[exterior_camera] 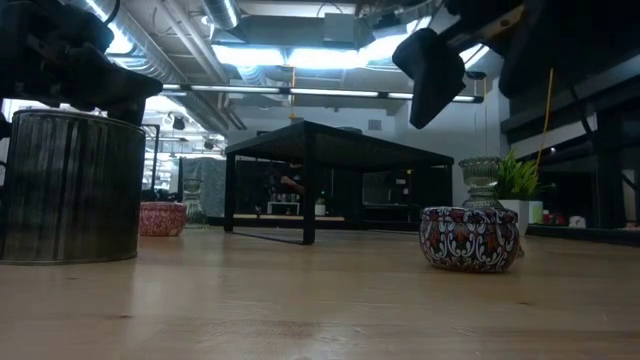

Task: Pick & Place candle stick holders
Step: Put the red small scented candle on the shelf aligned with the light blue small scented candle

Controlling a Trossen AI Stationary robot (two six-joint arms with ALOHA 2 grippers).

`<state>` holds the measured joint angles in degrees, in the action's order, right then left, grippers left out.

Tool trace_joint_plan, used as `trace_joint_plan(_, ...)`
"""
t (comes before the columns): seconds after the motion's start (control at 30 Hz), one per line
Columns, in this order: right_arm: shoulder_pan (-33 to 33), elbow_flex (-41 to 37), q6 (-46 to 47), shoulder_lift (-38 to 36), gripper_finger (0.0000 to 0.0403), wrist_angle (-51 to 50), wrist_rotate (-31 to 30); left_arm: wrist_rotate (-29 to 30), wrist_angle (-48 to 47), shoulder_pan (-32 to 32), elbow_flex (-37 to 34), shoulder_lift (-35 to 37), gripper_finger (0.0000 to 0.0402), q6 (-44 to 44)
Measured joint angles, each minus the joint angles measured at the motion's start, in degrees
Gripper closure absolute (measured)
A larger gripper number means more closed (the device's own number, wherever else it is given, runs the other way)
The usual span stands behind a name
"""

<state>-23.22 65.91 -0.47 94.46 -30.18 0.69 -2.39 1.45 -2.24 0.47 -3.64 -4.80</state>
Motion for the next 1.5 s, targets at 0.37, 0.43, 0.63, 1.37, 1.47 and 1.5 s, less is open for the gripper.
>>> trace_joint_plan(0.37,0.6,-0.1,1.5,6.6,0.0017,1.4,0.0,0.0,0.0,0.0,0.0,0.0,0.0394,0.0)
trace_joint_plan(0.43,0.7,-0.1,1.6,7.6,0.0017,0.8,0.0,0.0,0.0,0.0,0.0,0.0,0.0393,0.0)
trace_joint_plan(0.63,1.4,-0.1,1.6,8.8,0.0017,0.6,0.0,0.0,0.0,0.0,0.0,0.0,0.0395,0.0)
trace_joint_plan(1.37,2.9,-1.5,1.8,8.7,0.0017,0.8,2.4,0.0,0.0,0.0,0.0,0.0,0.0394,0.0)
trace_joint_plan(1.47,2.9,-1.5,1.7,9.8,0.0017,1.8,2.4,0.0,0.0,0.0,0.0,0.0,0.0393,0.0)
trace_joint_plan(1.5,2.9,-1.5,1.7,10.1,0.0017,1.3,2.4,0.0,0.0,0.0,0.0,0.0,0.0394,0.0)
